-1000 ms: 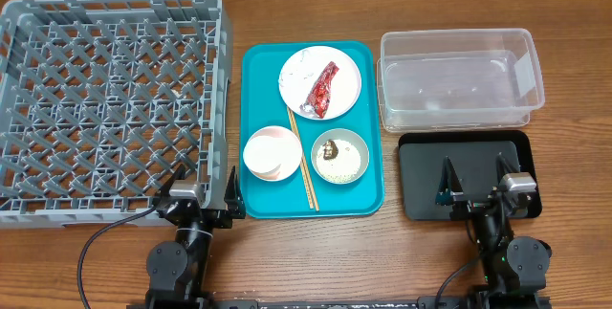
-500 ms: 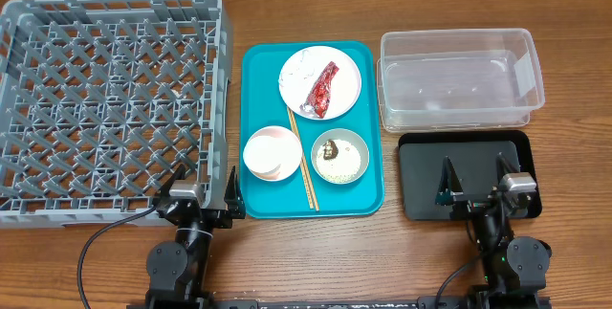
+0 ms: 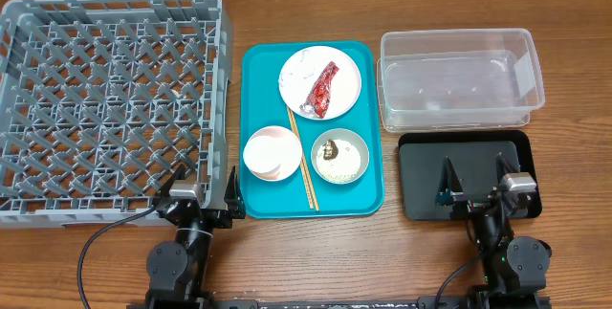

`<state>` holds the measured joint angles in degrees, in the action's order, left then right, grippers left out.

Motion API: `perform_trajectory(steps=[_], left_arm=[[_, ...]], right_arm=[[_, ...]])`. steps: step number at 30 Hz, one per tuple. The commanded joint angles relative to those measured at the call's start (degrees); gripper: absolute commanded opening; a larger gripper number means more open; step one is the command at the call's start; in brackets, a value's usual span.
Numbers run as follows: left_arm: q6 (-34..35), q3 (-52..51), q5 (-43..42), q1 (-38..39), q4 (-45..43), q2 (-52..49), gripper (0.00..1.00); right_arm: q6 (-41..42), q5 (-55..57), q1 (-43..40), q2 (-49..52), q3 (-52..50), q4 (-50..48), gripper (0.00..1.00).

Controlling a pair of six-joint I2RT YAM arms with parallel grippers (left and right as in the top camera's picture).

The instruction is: Sort waste into correct bins and load items into the dishwasher

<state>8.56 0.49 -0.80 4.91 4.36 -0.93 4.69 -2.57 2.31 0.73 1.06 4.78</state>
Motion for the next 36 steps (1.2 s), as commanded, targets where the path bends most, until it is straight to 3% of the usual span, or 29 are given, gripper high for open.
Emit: perform_trajectory(steps=[1,5,14,20,26,30,36], left_arm=[[-1.27,-0.17,-0.26,0.15,0.09,0.2,1.0],[-1.27,-0.17,-0.13,0.15,0.13,0.2,1.0],[-0.11,1.11,-0.26,0.15,1.09,0.17,1.0],[0.55,9.66,1.7,0.15,10.95,-3.15,1.0],[0.0,24.24,3.56,0.13,24.61,-17.07,1.0],[0.33,38.21,4.83,-0.2,37.38,-31.98,1.0],[0.48,51.41,4.39,-0.85,49.16,-44.65,1.0]], right_arm=[[-0.04,-0.02,0.31,-0.46,-0.59,-0.13,1.0],[0.07,-0.09,0.31,-0.46,-0.57,-0.17,1.0],[9.01,-0.04,0.31,-0.33,0.79,0.5,1.0],[9.07,-0.07,0.31,4.17,8.92,7.43,1.0],[9.03,-0.96,0.31,18.47,23.15,14.56,1.0],[8.81,-1.36,0.31,34.93,38.05,24.0,1.0],[8.87,-1.57,0.24,54.1,58.75,41.57,1.0]])
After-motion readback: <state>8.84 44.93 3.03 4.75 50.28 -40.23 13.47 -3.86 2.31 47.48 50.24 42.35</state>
